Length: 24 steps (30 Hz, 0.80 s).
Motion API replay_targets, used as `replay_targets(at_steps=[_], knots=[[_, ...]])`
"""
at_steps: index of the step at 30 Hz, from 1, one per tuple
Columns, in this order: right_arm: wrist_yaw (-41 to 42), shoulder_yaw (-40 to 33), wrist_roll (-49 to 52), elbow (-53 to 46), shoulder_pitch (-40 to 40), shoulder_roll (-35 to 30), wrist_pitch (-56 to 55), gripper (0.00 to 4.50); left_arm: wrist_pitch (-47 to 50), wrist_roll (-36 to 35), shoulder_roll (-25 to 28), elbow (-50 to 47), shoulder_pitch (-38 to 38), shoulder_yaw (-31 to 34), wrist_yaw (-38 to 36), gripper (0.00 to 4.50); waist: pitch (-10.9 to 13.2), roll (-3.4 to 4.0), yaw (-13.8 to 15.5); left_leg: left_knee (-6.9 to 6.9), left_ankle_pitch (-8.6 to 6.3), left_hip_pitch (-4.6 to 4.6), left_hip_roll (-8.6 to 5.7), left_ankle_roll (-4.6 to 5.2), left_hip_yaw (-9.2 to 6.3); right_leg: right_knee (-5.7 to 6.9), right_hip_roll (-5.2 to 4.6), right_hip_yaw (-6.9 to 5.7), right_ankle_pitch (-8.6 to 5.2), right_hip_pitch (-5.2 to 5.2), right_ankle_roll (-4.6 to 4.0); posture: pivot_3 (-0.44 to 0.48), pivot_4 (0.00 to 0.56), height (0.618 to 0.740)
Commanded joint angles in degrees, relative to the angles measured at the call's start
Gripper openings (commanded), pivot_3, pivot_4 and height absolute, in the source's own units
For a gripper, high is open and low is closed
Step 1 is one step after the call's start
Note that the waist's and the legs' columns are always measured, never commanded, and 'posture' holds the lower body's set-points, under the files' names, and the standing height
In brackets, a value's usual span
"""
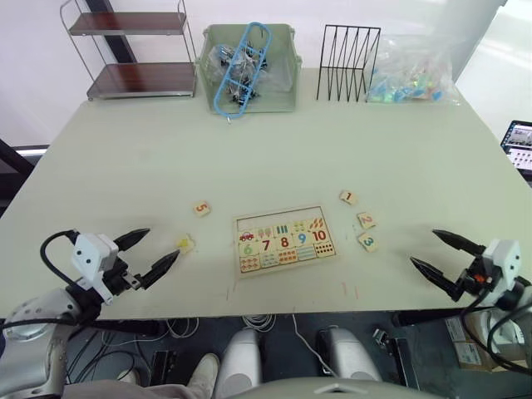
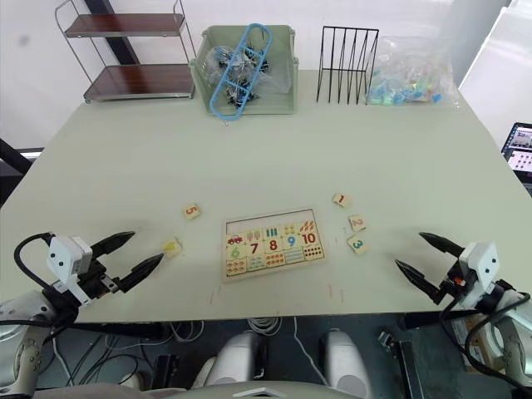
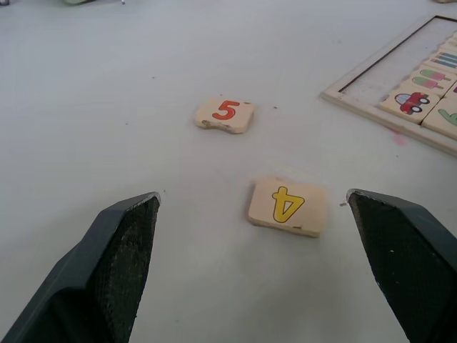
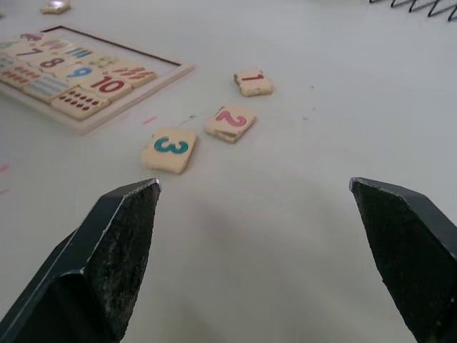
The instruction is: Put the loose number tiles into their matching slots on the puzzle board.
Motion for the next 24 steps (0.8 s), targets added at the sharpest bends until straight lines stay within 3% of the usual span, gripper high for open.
replay_targets(at_steps=[1, 12, 17, 24], knots=[[-2.5, 1.1, -0.1, -2.0, -3.8, -0.1, 3.1, 4.45, -0.8, -1.3, 1.8, -0.3, -0.8, -0.9, -3.6, 4.5, 0.0, 0.0, -0.1, 0.06, 0.0, 0.0, 0.01, 0.0, 0.0, 0.03, 0.0, 0.0, 0.0, 0.0, 0.0, 0.0, 0.15, 0.74], [-6.8, 6.8, -2.4, -1.2, -17.7, -1.0, 14.3, 4.45, 0.7, -7.2, 6.1, -1.2, -4.3, -1.7, -15.3, 4.5, 0.0, 0.03, -0.1, 0.15, 0.0, -0.07, 0.02, 0.0, 0.0, 0.12, 0.04, 0.04, 0.01, -0.05, -0.03, 0.0, 0.15, 0.74], [-9.6, 11.9, -6.1, -1.4, -24.2, -1.4, 22.0, 4.45, -0.1, -9.5, 9.5, 3.7, -5.6, -0.1, -24.1, 4.5, 0.1, 0.08, -0.3, 0.14, 0.0, -0.11, 0.04, 0.0, 0.05, 0.14, 0.06, 0.07, 0.01, -0.14, -0.02, 0.0, 0.15, 0.74], [-10.6, 15.3, -8.4, -1.4, -28.8, -0.9, 27.2, 4.45, -1.6, -10.1, 11.4, 10.0, -7.8, 2.3, -28.1, 4.5, 0.1, 0.12, -0.1, 0.15, 0.0, -0.19, 0.05, 0.0, 0.04, 0.08, 0.08, 0.06, 0.01, -0.17, -0.03, 0.0, 0.15, 0.74]])
